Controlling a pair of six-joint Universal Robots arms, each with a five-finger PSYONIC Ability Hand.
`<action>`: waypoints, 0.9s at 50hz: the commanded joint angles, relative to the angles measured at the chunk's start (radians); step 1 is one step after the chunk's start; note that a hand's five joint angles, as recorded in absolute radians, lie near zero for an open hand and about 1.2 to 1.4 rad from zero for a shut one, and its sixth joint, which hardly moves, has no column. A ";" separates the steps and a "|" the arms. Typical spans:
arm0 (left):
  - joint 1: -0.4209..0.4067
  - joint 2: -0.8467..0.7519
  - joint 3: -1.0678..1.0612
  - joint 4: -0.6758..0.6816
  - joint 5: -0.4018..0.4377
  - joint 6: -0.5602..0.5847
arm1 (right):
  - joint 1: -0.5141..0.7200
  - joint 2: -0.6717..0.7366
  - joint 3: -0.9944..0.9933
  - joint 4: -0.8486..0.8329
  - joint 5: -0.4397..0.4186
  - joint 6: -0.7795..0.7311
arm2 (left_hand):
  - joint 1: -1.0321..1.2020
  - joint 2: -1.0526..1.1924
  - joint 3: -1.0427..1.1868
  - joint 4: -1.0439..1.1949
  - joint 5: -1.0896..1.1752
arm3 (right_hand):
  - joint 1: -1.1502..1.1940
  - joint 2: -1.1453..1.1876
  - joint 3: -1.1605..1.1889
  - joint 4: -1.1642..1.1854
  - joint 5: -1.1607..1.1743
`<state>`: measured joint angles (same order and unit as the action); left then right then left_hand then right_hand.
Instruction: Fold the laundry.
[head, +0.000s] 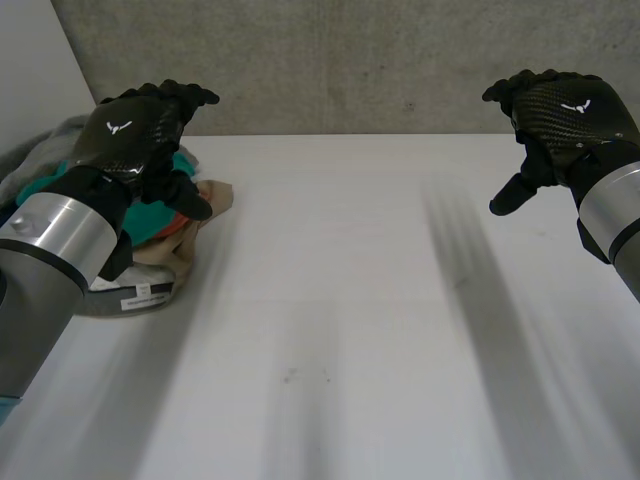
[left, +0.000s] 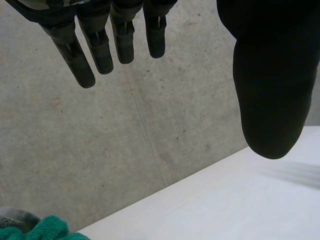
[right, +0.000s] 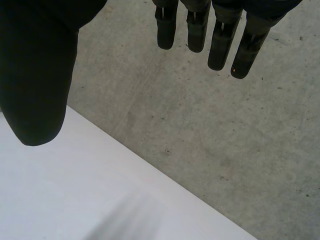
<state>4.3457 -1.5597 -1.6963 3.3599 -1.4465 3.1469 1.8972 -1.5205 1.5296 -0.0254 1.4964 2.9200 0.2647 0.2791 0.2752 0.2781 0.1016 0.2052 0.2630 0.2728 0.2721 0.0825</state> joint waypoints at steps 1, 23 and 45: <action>-0.001 -0.007 0.003 0.003 -0.002 -0.001 | -0.001 0.000 -0.002 0.002 0.010 0.002 | -0.086 -0.101 -0.097 -0.100 -0.098 | -0.031 -0.088 -0.098 -0.098 -0.083; 0.356 -0.270 0.388 -0.076 0.101 0.133 | 0.005 0.003 0.009 0.002 0.001 -0.010 | -0.016 -0.030 -0.027 -0.029 -0.027 | -0.031 -0.088 -0.098 -0.098 -0.083; 0.520 -0.689 0.742 -0.106 0.221 0.421 | 0.013 0.036 0.029 0.001 -0.001 -0.015 | 0.145 0.131 0.135 0.132 0.134 | -0.031 -0.088 -0.098 -0.098 -0.083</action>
<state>4.8500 -2.1530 -1.0393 3.2505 -1.2199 3.5694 1.9092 -1.4999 1.5573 -0.0239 1.4955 2.9057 0.3003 0.2961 0.2943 0.2993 0.1279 0.1960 0.2235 0.2147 0.2340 0.0650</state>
